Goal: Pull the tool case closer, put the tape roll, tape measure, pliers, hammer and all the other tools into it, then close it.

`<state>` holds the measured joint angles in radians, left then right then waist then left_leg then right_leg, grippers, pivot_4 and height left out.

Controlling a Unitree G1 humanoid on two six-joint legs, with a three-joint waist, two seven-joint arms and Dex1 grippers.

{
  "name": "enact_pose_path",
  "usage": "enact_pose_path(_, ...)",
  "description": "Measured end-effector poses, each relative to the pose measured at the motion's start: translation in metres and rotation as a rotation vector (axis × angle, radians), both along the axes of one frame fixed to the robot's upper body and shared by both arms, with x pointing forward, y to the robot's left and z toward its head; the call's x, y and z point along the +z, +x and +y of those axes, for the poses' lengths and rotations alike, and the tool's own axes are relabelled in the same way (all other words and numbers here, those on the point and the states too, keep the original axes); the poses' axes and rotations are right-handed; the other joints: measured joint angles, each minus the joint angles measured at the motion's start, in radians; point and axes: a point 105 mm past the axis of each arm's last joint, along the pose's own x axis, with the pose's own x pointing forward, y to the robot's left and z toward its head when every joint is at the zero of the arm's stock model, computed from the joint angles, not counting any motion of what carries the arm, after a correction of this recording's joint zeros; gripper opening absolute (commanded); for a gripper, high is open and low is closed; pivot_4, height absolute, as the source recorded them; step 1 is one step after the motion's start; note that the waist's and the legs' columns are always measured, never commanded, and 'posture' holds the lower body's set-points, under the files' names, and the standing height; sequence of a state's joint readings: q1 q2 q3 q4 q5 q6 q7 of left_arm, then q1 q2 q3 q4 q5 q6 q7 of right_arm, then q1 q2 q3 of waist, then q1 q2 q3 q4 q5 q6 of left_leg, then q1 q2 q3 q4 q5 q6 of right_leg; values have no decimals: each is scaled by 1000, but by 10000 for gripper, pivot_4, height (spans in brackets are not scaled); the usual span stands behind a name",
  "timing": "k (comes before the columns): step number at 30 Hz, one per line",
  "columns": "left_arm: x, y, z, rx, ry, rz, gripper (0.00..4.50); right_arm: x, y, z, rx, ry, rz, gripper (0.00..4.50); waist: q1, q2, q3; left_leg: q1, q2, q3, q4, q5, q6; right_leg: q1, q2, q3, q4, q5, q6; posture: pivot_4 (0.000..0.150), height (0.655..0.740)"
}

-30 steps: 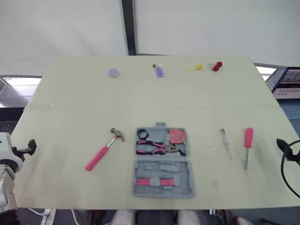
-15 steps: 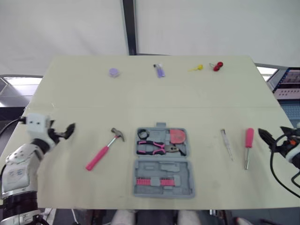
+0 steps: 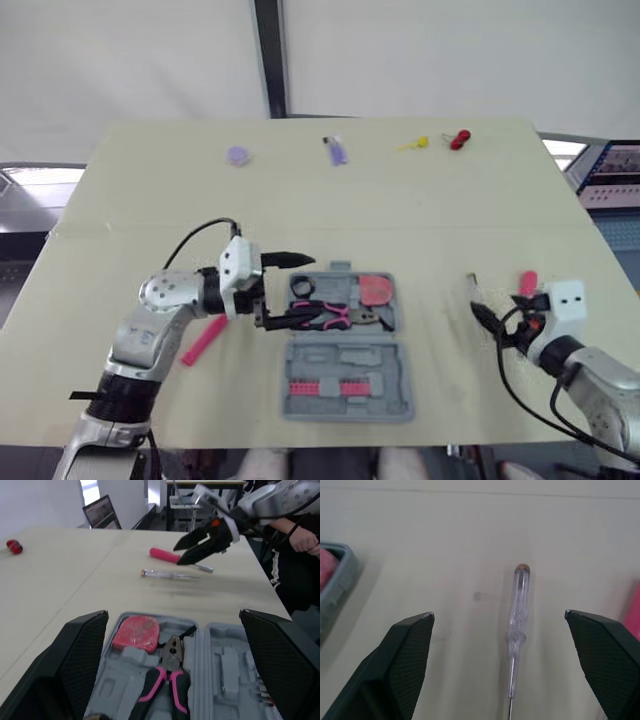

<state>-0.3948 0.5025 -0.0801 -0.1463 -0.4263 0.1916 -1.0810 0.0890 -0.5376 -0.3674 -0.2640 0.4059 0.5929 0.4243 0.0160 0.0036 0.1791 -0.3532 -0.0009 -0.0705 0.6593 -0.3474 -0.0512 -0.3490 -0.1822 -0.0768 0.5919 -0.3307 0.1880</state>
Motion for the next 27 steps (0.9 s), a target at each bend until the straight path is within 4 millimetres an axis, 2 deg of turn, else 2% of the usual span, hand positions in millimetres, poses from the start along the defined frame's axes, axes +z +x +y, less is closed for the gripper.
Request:
enact_pose_path(2,4,-3,-11,-45,-32,-27,45000,-3,2,2,-14,-12,-7,44157,4,0,0,0,0,0,0,0,0,0,0,0,0,0,0,1500,7400)
enact_pose_path(8,5,-7,-25,-84,-67,-51,45000,-19,11,2,-36,-34,-7,44157,2,0,0,0,0,0,0,0,0,0,0,0,0,0,0,1500,7400)
enact_pose_path(13,-2,-7,-26,-66,-68,-66,45000,-42,19,-1,-66,-36,5,44157,2,0,0,0,0,0,0,0,0,0,0,0,0,0,0,1500,7400)
enact_pose_path(18,-5,-3,-24,-37,-76,-59,45000,-43,27,-2,-81,-35,-44,44157,-2,0,0,0,0,0,0,0,0,0,0,0,0,0,0,1500,7400)
enact_pose_path(27,-4,-1,-24,-8,-89,-66,45000,-47,30,3,-88,-5,-92,44157,-16,1,0,1,0,0,0,0,0,1,0,0,0,0,0,1500,7400)
